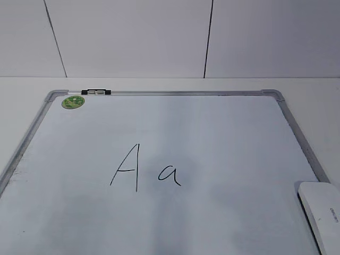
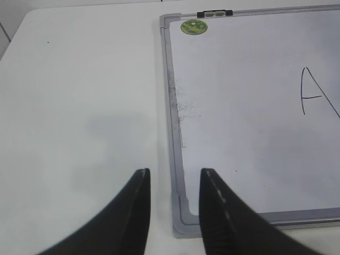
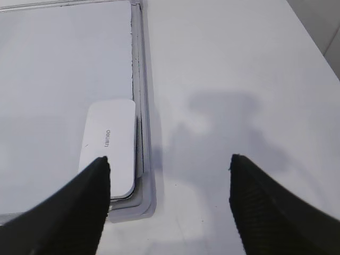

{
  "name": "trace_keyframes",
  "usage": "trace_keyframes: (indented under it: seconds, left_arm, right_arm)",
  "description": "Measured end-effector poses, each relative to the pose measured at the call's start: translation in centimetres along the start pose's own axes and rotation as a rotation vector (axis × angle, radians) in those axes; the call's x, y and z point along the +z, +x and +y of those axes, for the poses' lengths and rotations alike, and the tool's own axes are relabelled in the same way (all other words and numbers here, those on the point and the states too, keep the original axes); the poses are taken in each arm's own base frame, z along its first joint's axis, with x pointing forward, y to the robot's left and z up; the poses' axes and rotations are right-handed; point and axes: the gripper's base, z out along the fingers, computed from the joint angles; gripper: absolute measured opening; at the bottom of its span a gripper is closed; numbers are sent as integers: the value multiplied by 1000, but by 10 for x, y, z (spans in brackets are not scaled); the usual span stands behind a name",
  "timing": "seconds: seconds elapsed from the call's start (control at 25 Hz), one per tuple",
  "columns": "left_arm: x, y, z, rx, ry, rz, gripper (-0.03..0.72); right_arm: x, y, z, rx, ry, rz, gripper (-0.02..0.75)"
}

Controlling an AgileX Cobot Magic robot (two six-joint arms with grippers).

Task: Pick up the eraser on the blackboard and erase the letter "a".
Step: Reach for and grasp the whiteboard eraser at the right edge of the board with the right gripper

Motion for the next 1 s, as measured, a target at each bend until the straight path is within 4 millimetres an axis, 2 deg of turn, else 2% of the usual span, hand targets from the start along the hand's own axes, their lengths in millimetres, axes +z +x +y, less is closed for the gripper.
trace_keyframes:
  seconds: [1.0]
  left_arm:
    - [0, 0, 0, 0, 0, 0, 235]
  right_arm:
    - [0, 0, 0, 0, 0, 0, 559]
